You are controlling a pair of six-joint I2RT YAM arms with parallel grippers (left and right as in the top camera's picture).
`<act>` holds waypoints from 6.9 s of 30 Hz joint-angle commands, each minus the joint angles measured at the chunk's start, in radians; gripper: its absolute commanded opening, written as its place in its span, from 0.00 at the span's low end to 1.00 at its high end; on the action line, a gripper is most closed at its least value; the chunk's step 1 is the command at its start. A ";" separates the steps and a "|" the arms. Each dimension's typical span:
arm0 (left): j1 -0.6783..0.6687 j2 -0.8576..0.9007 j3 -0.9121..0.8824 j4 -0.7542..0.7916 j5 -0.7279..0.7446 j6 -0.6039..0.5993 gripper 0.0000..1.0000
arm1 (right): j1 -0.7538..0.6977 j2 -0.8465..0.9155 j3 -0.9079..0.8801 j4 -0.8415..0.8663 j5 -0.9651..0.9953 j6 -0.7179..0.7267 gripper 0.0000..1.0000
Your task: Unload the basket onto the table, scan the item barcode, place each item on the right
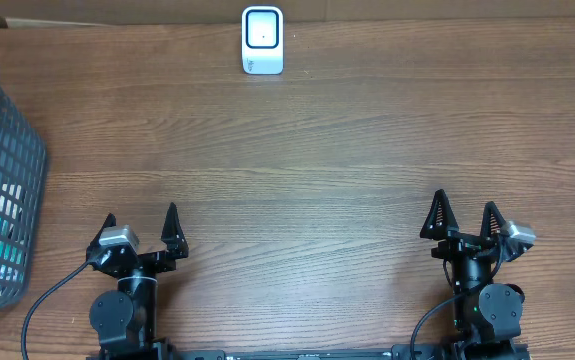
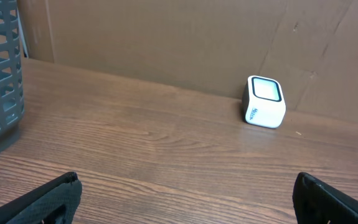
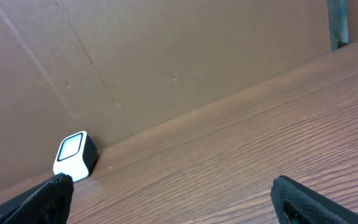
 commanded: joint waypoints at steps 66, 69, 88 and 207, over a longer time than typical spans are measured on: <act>-0.085 -0.011 -0.003 -0.005 -0.016 -0.006 1.00 | 0.008 -0.011 -0.011 0.006 0.014 -0.008 1.00; -0.085 -0.011 -0.003 -0.005 -0.016 -0.006 1.00 | 0.008 -0.011 -0.011 0.006 0.014 -0.008 1.00; -0.085 -0.011 -0.003 -0.001 -0.016 -0.006 1.00 | 0.008 -0.011 -0.011 0.006 0.014 -0.008 1.00; 0.697 1.548 2.061 -1.315 -0.051 -0.389 1.00 | 0.008 -0.011 -0.011 0.006 0.014 -0.008 1.00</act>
